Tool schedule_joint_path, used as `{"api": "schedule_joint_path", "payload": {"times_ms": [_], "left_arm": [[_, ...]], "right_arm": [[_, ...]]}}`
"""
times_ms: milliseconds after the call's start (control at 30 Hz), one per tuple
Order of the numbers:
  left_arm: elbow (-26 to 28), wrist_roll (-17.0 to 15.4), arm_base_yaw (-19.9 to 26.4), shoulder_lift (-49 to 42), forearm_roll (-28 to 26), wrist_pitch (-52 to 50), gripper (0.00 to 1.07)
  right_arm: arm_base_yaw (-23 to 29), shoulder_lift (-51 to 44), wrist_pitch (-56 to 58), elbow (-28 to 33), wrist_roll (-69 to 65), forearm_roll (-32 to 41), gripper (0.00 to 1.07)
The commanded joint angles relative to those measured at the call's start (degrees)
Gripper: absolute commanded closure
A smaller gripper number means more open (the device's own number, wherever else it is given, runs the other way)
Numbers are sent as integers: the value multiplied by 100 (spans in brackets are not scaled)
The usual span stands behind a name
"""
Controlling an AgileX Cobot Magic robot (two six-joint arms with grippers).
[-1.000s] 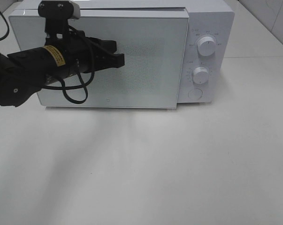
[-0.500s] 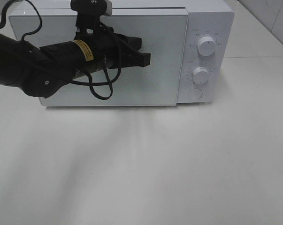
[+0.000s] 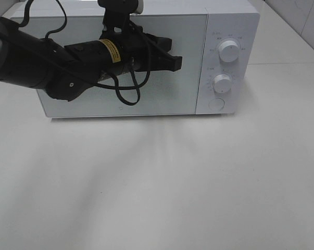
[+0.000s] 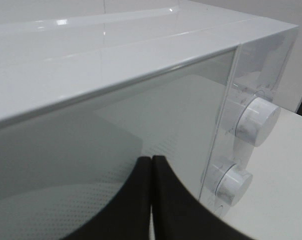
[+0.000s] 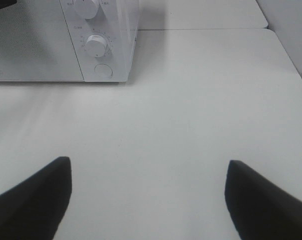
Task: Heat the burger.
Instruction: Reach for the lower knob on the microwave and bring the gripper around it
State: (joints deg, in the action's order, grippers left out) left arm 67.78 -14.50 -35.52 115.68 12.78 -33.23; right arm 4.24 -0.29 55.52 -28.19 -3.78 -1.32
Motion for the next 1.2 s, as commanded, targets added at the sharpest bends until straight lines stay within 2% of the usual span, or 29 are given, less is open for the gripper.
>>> {"api": "schedule_joint_path", "payload": {"times_ms": [33, 233, 300, 467, 500, 533, 567, 600, 633, 667, 700, 733, 767, 800, 833, 900, 933, 1000, 1033, 1067, 1133, 1200], "left_arm": [[178, -34, 11, 17, -705, 86, 107], [178, -34, -264, -52, -705, 453, 107], [178, -34, -498, -183, -705, 877, 103], [178, -34, -659, -332, -705, 1306, 95], [178, -57, -733, -418, -705, 1495, 83], [178, -57, -733, -418, -705, 1495, 83], [178, -57, -756, -447, -699, 1593, 76], [178, -86, -854, -527, -699, 1759, 57], [178, -86, -854, -527, -699, 1759, 57], [178, -120, -888, -550, -699, 1833, 45], [178, -235, -974, -584, -705, 2068, 26], [178, -235, -974, -584, -705, 2068, 26], [178, -327, -1066, -642, -705, 2510, 13], [178, -338, -1112, -665, -705, 2773, 9], [178, -338, -1112, -665, -705, 2773, 9], [178, -327, -1243, -785, -705, 3707, 8], [178, -327, -1243, -785, -705, 3707, 8], [178, -321, -1352, -963, -705, 4698, 8], [178, -321, -1352, -963, -705, 4698, 8], [178, -321, -1398, -1077, -705, 5220, 8], [178, -321, -1398, -1140, -705, 5483, 8], [178, -321, -1398, -1329, -705, 6211, 8]], "right_arm": [[-29, -166, -57, 6, 57, 11, 33], [-29, -166, -57, 6, 57, 11, 33], [-29, -166, -57, 6, 57, 11, 33], [-29, -166, -57, 6, 57, 11, 33], [-29, -166, -57, 6, 57, 11, 33], [-29, -166, -57, 6, 57, 11, 33], [-29, -166, -57, 6, 57, 11, 33], [-29, -166, -57, 6, 57, 11, 33], [-29, -166, -57, 6, 57, 11, 33], [-29, -166, -57, 6, 57, 11, 33], [-29, -166, -57, 6, 57, 11, 33], [-29, -166, -57, 6, 57, 11, 33], [-29, -166, -57, 6, 57, 11, 33], [-29, -166, -57, 6, 57, 11, 33], [-29, -166, -57, 6, 57, 11, 33], [-29, -166, -57, 6, 57, 11, 33], [-29, -166, -57, 6, 57, 11, 33], [-29, -166, -57, 6, 57, 11, 33], [-29, -166, -57, 6, 57, 11, 33], [-29, -166, -57, 6, 57, 11, 33], [-29, -166, -57, 6, 57, 11, 33], [-29, -166, -57, 6, 57, 11, 33]]}}
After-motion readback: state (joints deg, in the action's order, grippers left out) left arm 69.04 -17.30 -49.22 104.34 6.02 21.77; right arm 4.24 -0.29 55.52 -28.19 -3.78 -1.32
